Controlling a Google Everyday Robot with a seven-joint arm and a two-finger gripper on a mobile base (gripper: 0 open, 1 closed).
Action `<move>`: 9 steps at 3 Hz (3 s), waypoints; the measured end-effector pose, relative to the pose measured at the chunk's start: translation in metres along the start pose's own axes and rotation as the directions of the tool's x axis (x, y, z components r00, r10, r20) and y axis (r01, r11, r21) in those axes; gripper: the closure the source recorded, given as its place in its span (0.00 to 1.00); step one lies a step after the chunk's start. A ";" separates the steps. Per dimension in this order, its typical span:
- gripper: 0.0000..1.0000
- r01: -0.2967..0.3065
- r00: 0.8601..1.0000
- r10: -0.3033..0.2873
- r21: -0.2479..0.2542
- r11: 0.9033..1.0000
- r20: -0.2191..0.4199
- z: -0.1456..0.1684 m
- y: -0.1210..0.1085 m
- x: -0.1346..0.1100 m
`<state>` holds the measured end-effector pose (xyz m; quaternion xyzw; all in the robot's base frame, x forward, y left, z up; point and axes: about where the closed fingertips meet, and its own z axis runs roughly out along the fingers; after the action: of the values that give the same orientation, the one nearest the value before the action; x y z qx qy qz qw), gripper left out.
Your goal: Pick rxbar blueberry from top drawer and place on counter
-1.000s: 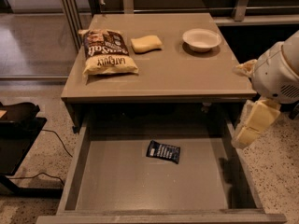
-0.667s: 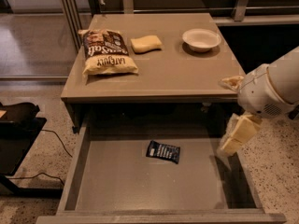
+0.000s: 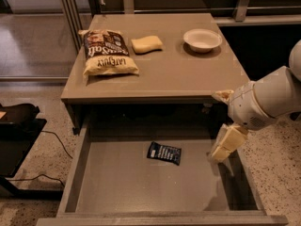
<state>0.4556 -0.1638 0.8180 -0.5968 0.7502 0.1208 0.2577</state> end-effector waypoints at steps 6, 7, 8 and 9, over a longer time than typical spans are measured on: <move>0.00 -0.062 0.977 0.056 0.023 0.998 0.204 0.189 0.001 0.024; 0.00 -0.047 0.976 0.043 0.013 0.999 0.212 0.213 -0.008 0.026; 0.00 -0.047 0.977 0.047 -0.001 0.999 0.208 0.230 -0.012 0.034; 0.00 -0.056 0.976 0.058 -0.015 0.998 0.208 0.241 -0.011 0.038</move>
Offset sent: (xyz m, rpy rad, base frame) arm 0.0112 0.0421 -0.0934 0.1681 0.0362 -0.0017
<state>0.5187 -0.0806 0.5970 -0.5601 0.7354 0.1935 0.3286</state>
